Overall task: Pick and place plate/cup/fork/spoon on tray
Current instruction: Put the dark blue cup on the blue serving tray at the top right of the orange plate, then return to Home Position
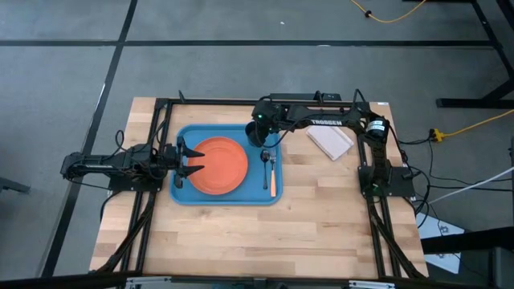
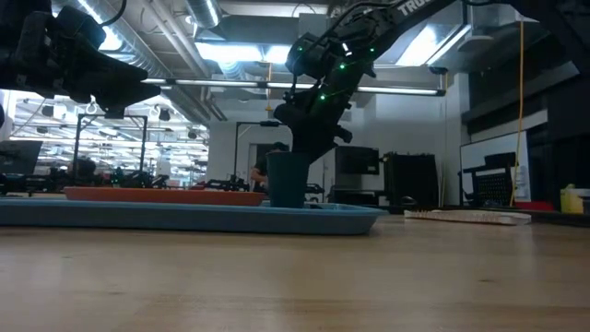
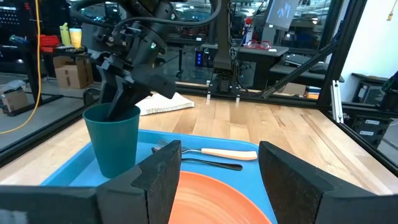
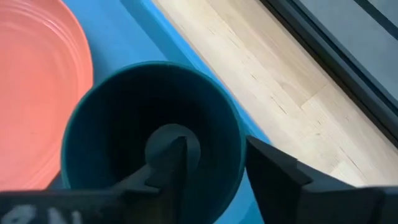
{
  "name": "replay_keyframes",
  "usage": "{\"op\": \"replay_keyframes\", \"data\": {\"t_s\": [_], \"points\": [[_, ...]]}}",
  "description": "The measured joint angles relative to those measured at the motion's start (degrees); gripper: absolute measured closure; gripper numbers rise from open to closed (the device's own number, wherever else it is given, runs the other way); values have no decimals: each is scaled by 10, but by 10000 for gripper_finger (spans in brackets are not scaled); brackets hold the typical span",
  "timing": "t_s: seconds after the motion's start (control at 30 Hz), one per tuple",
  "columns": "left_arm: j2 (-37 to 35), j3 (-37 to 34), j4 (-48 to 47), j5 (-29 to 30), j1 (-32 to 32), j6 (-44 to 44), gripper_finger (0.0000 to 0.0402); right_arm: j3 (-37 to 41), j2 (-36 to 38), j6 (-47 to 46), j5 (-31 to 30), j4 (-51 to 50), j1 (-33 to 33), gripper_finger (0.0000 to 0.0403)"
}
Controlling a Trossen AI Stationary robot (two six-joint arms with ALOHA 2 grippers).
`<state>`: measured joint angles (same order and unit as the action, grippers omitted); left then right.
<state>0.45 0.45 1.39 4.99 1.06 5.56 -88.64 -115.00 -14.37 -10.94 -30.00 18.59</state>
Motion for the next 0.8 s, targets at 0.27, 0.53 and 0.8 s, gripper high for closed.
{"op": "replay_keyframes", "data": {"t_s": [0.27,0.53,0.8], "points": [[0,0,0,0,0,0,194,-2,4,-1,-8,3,0,227],[0,0,0,0,0,0,194,-36,40,8,-59,-28,-9,227],[0,0,0,0,0,0,194,-39,120,-5,-53,-87,-48,227]]}}
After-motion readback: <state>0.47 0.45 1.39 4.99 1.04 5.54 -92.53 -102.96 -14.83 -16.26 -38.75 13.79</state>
